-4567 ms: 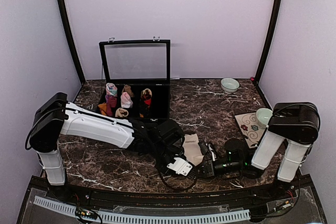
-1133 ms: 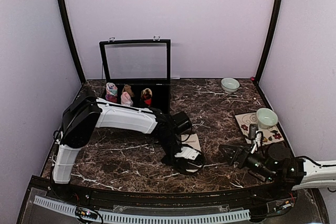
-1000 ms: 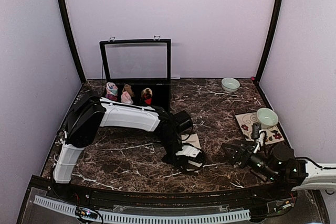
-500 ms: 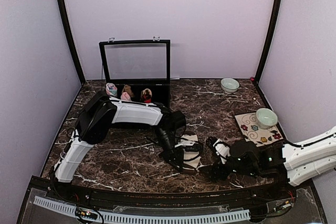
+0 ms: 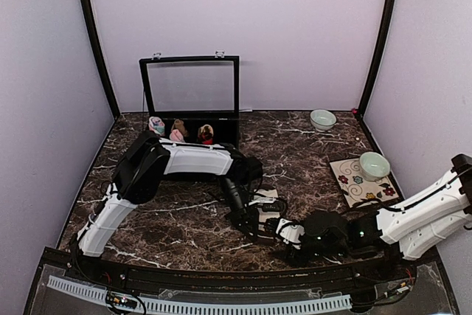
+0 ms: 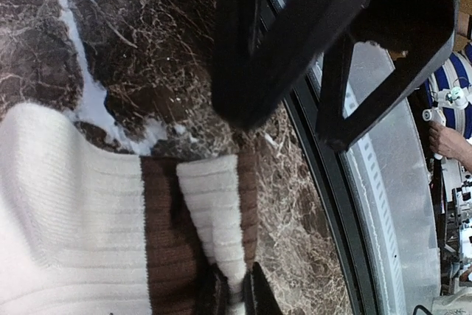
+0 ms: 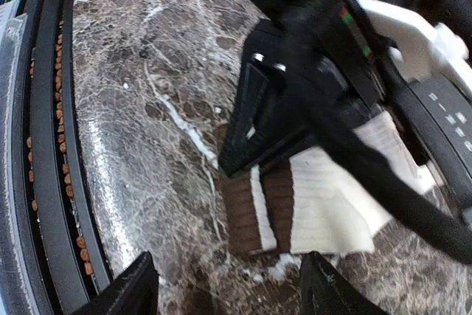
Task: Roll the socks
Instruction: Roll the sock at the center of the board.
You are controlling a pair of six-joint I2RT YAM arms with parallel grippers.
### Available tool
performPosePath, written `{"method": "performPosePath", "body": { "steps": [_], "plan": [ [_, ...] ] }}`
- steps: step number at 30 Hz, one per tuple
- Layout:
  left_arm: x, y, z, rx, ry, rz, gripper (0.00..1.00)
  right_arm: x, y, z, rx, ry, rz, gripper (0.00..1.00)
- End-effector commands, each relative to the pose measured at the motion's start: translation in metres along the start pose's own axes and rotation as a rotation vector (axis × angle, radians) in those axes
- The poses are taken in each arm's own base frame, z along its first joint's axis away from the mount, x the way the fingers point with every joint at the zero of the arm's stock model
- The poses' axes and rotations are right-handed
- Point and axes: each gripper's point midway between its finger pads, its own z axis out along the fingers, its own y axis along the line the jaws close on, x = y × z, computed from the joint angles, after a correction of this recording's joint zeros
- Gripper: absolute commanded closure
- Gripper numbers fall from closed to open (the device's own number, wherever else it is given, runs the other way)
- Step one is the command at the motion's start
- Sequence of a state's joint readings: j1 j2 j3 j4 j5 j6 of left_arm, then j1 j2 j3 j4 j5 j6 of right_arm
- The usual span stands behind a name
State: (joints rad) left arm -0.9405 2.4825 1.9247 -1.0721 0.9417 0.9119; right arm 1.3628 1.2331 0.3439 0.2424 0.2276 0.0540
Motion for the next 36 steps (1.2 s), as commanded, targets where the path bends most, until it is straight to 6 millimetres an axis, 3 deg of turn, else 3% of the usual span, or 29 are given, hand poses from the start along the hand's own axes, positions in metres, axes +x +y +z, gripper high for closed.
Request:
{"method": "performPosePath", "body": {
  "steps": [1,8,16,27,33,36],
  "plan": [
    [0.036,0.018,0.011,-0.033,0.119,-0.083,1.00,-0.026,0.010,0.014,-0.006,-0.054,-0.104,0.38],
    [0.037,0.031,0.011,-0.068,0.142,-0.105,1.00,-0.029,0.009,0.027,0.036,-0.037,-0.170,0.45],
    [0.035,0.033,0.010,-0.077,0.146,-0.102,1.00,-0.010,0.006,0.045,0.074,0.016,-0.176,0.57],
    [0.038,0.026,0.010,-0.052,0.158,-0.093,0.99,0.020,0.000,0.050,0.104,0.076,-0.119,0.65],
    [0.030,0.013,0.003,-0.030,0.139,-0.058,0.88,0.051,0.003,0.057,0.081,0.164,-0.049,0.73],
    [0.023,0.007,-0.006,-0.043,0.113,-0.034,0.82,0.065,0.010,0.060,0.050,0.212,-0.001,0.89]
  ]
}}
